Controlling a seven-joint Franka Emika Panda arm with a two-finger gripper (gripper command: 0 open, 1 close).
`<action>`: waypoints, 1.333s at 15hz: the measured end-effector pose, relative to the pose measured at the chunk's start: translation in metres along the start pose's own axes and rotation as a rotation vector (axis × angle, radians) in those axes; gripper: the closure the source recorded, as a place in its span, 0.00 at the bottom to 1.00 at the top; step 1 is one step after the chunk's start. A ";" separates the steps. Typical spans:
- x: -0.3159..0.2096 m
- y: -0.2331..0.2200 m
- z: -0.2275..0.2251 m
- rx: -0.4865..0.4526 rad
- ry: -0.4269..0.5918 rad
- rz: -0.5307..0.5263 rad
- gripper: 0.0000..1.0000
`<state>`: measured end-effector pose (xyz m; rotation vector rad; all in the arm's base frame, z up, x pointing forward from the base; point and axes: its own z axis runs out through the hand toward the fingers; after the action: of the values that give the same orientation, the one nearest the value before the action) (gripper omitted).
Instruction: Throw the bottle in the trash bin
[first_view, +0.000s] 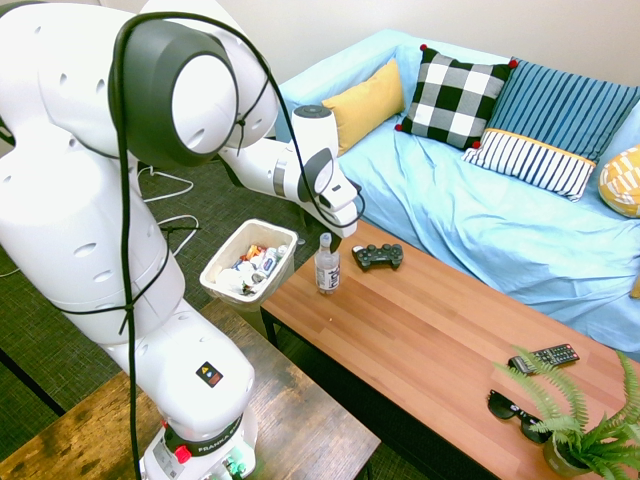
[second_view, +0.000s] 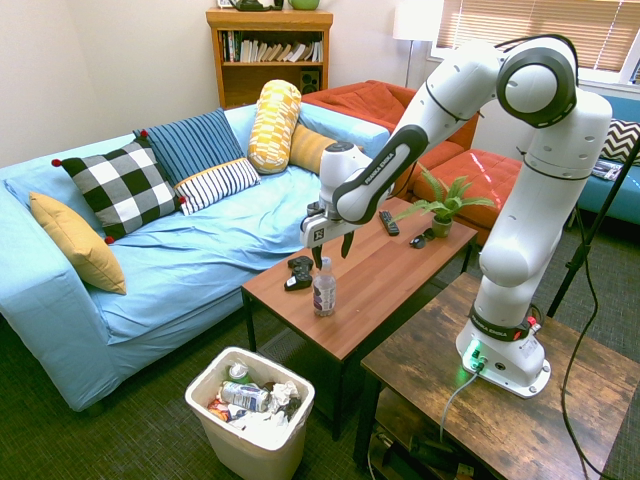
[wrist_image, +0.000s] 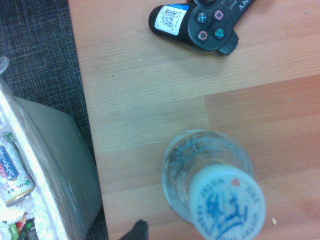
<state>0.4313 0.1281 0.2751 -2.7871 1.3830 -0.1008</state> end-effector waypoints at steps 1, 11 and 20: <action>0.004 -0.003 0.003 -0.001 -0.004 0.006 0.00; 0.008 -0.026 0.018 -0.019 -0.025 0.039 1.00; 0.009 -0.026 0.027 -0.035 -0.034 0.044 1.00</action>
<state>0.4596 0.1368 0.2503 -2.7708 1.4519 -0.0287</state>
